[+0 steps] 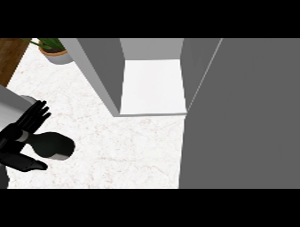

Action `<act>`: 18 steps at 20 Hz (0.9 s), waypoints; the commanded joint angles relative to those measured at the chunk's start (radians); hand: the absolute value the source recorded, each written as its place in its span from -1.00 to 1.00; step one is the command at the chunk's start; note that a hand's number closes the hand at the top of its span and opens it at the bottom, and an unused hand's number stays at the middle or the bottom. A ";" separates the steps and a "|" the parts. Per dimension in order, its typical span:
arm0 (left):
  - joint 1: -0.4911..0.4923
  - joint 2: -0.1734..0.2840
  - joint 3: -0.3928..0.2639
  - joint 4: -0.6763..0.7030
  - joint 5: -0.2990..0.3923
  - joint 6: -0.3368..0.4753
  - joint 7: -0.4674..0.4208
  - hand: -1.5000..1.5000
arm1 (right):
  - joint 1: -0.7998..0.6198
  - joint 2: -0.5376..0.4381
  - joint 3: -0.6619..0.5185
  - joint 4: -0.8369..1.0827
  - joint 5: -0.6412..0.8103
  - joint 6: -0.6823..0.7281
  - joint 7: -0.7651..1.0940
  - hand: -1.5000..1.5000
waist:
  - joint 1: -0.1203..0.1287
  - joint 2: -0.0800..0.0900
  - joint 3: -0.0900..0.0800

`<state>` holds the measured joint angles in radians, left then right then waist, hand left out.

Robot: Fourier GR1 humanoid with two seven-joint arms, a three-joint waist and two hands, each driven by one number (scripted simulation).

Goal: Pick up the wine, place it into the cabinet and close the cabinet

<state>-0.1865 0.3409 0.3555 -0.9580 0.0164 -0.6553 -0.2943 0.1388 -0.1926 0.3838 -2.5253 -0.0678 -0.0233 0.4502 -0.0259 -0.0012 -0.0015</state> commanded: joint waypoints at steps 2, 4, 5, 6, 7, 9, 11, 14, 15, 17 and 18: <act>0.006 -0.021 -0.039 0.110 -0.080 0.023 -0.149 -1.00 | 0.075 -0.022 -0.002 -0.241 -0.036 -0.007 0.079 -1.00 | 0.000 0.000 0.000; -0.032 0.008 -0.028 0.161 -0.070 0.001 -0.154 -1.00 | 0.043 -0.010 -0.020 -0.209 -0.062 -0.006 0.072 -1.00 | 0.007 0.001 0.000; -0.003 -0.016 -0.049 0.148 -0.093 0.021 -0.176 -1.00 | 0.071 -0.034 -0.032 -0.249 -0.088 0.011 0.086 -1.00 | 0.004 0.000 0.000; -0.015 0.024 -0.039 0.184 -0.089 -0.016 -0.184 -1.00 | 0.102 -0.034 -0.001 -0.282 -0.050 0.001 0.088 -1.00 | -0.005 -0.001 0.000; -0.042 -0.034 -0.048 0.176 -0.093 0.050 -0.150 -1.00 | 0.058 -0.032 -0.010 -0.290 -0.066 -0.012 0.132 -1.00 | -0.002 -0.001 -0.001; -0.071 0.017 -0.025 0.258 -0.079 0.003 -0.186 -1.00 | 0.078 -0.013 0.027 -0.237 -0.022 -0.010 0.075 -1.00 | 0.000 0.000 0.000; -0.021 -0.037 -0.029 0.241 -0.057 0.004 -0.202 -1.00 | 0.089 -0.032 0.002 -0.271 -0.043 -0.007 0.081 -1.00 | 0.000 -0.003 0.000; -0.096 -0.002 -0.005 0.375 -0.049 -0.020 -0.247 -1.00 | 0.035 -0.032 -0.011 -0.221 -0.068 0.001 0.085 -1.00 | -0.004 0.004 -0.001; -0.048 -0.052 -0.028 0.312 -0.050 0.009 -0.219 -1.00 | 0.048 -0.041 -0.019 -0.272 -0.057 -0.010 0.111 -1.00 | 0.003 -0.002 0.000; -0.115 0.032 0.028 0.373 0.007 -0.058 -0.185 -1.00 | 0.051 -0.034 -0.017 -0.254 -0.067 -0.008 0.096 -1.00 | -0.003 0.000 0.000; -0.090 -0.046 0.007 0.389 -0.012 0.001 -0.215 -1.00 | 0.085 -0.030 -0.009 -0.241 -0.047 -0.006 0.056 -1.00 | -0.006 0.000 0.000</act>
<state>-0.2586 0.3285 0.3515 -0.6326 -0.0139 -0.6363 -0.4699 0.1375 -0.2041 0.3784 -2.5260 -0.0699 -0.0244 0.4433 -0.0261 -0.0012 -0.0017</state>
